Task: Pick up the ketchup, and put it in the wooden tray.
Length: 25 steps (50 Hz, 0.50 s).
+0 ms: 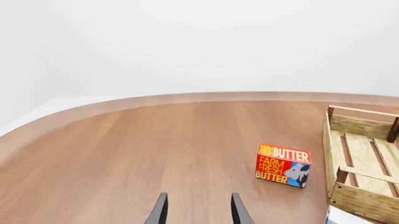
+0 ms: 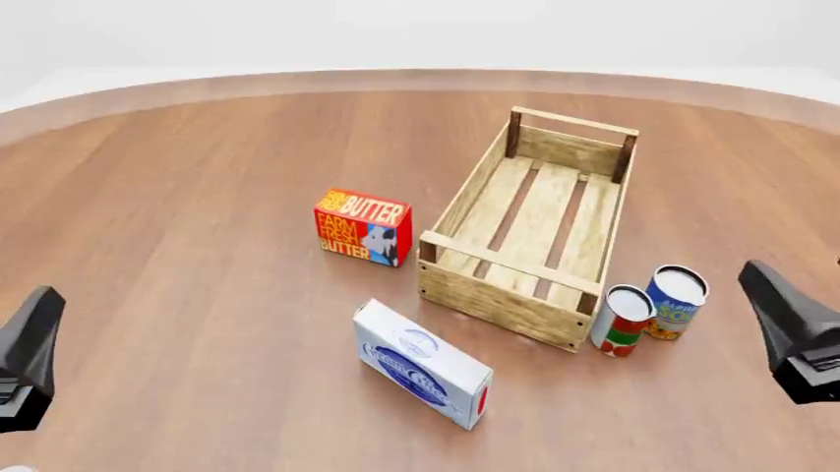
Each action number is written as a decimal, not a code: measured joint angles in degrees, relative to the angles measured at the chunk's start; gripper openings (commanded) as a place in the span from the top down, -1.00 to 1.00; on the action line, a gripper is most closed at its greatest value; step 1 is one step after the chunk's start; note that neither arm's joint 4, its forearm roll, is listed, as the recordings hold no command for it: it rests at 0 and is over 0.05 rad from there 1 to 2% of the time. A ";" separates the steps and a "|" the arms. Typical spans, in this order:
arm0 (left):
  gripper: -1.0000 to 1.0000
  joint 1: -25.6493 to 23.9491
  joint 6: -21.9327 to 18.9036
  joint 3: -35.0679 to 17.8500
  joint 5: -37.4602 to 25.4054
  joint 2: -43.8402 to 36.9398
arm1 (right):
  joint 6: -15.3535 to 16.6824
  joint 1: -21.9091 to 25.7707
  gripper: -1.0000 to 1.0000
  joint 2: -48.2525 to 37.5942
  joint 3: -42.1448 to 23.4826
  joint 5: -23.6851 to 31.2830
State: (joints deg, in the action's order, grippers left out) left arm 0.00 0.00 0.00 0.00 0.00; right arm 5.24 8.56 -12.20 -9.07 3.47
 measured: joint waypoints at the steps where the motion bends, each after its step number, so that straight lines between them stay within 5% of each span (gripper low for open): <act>1: -1.00 0.00 0.00 0.00 0.00 0.00 | 0.06 0.82 -1.00 -1.62 -0.24 -0.90; 25: -1.00 0.00 0.00 0.00 0.00 0.00 | -0.67 19.91 -1.00 -38.64 -7.64 -22.32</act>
State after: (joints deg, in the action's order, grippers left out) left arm 0.00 0.00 0.00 0.00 0.00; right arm 4.57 28.47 -50.84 -16.71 -18.85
